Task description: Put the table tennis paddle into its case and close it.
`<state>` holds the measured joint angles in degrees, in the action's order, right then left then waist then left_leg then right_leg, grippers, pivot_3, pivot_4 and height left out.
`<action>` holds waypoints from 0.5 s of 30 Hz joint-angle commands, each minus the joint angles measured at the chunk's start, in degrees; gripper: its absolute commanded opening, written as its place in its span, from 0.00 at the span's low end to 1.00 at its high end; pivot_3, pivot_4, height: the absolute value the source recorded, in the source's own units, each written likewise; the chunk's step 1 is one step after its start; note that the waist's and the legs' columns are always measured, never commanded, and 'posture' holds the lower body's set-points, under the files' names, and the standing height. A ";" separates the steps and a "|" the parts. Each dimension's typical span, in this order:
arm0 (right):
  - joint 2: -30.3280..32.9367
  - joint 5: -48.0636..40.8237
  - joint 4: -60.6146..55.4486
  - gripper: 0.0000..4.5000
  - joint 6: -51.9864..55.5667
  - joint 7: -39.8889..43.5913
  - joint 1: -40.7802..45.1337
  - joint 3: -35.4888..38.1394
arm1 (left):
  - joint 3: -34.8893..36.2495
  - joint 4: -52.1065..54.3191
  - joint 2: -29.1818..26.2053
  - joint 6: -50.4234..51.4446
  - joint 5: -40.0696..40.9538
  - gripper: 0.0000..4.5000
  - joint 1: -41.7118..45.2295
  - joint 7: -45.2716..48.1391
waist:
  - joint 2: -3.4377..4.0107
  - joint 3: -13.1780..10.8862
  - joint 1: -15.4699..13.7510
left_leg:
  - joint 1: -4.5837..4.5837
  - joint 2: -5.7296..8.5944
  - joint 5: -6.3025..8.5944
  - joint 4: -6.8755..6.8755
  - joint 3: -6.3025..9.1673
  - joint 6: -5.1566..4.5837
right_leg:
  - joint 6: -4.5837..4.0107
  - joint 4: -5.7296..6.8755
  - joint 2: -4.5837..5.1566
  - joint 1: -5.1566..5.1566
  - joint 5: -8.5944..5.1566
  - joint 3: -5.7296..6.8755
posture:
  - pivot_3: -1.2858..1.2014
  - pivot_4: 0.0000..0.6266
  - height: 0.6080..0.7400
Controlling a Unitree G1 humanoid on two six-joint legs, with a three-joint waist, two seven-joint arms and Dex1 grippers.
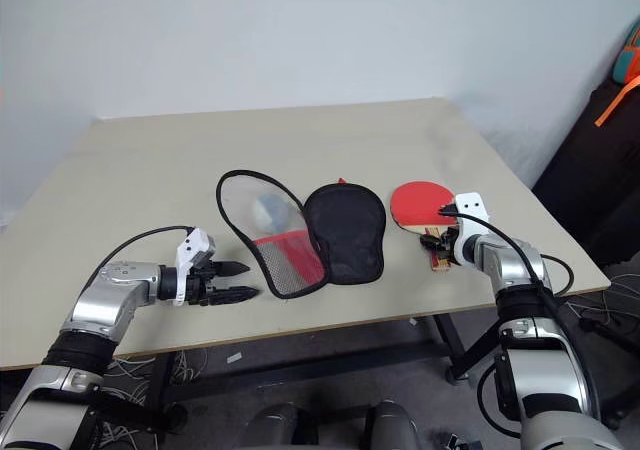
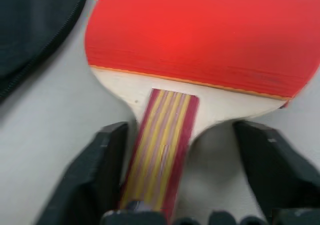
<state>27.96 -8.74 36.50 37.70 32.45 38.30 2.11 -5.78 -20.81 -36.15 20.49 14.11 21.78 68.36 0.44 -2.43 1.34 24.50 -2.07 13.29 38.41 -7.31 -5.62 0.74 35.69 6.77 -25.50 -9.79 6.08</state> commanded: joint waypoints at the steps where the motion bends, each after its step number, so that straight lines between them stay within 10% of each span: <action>1: -0.76 0.57 -1.02 0.49 1.24 -0.82 1.50 -0.38 | 0.18 -0.29 0.36 -1.03 -0.38 0.83 2.06 -0.15 | -0.03 0.01 0.00 | -0.01 0.00 0.00 0.02 0.00 0.00 | 0.00 0.00 0.00 -0.01 0.00 0.01 | 0.52 0.00 1.00; 4: -0.83 0.57 -0.13 0.32 2.94 -2.89 2.76 0.68 | 0.13 -1.10 0.57 -1.28 -0.68 0.83 2.64 -0.09 | -0.09 0.04 0.00 | -0.01 -0.01 0.00 0.09 0.00 -0.01 | 0.00 -0.03 0.03 0.01 0.00 0.02 | 0.52 0.00 1.00; 15: -3.61 -2.89 -15.29 0.28 16.05 -10.43 8.46 5.26 | -0.48 -3.69 1.52 -2.12 -1.91 0.83 4.87 0.68 | 0.10 -0.06 -0.10 | 0.20 0.00 -0.04 -0.01 -0.10 0.06 | -0.15 0.06 0.12 -0.35 0.11 0.01 | 0.52 0.00 1.00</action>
<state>24.84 -10.20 27.44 52.43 23.72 43.10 5.49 -5.93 -24.53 -35.03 19.25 12.22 24.93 68.86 0.54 -2.50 1.24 24.71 -2.08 13.23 38.33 -7.42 -5.52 0.59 35.75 6.85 -25.84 -9.68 6.08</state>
